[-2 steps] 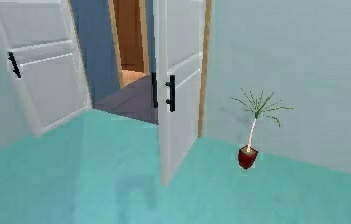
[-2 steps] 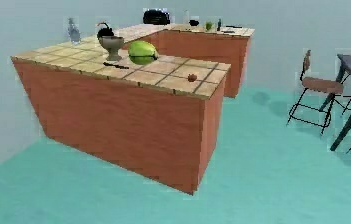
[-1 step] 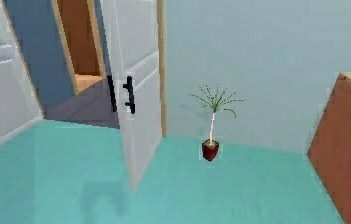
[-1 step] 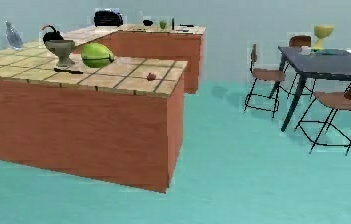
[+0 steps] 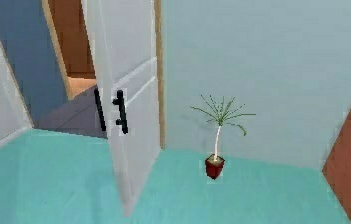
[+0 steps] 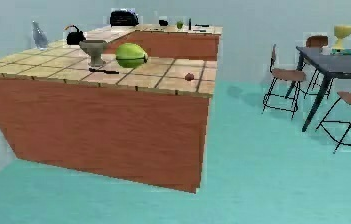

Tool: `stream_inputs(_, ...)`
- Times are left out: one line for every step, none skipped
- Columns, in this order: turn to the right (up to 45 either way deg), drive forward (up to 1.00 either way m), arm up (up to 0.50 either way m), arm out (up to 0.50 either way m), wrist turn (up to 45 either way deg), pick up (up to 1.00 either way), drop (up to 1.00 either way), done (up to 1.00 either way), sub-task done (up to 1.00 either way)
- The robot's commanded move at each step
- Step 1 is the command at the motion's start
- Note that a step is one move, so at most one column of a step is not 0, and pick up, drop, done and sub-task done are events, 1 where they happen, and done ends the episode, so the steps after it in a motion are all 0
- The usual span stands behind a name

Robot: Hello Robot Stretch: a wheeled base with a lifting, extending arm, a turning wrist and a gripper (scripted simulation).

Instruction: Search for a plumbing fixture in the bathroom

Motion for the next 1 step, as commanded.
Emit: stream_inputs(-36.0,0.00,0.00,0.00,0.0,0.00,0.00,0.00,0.00)
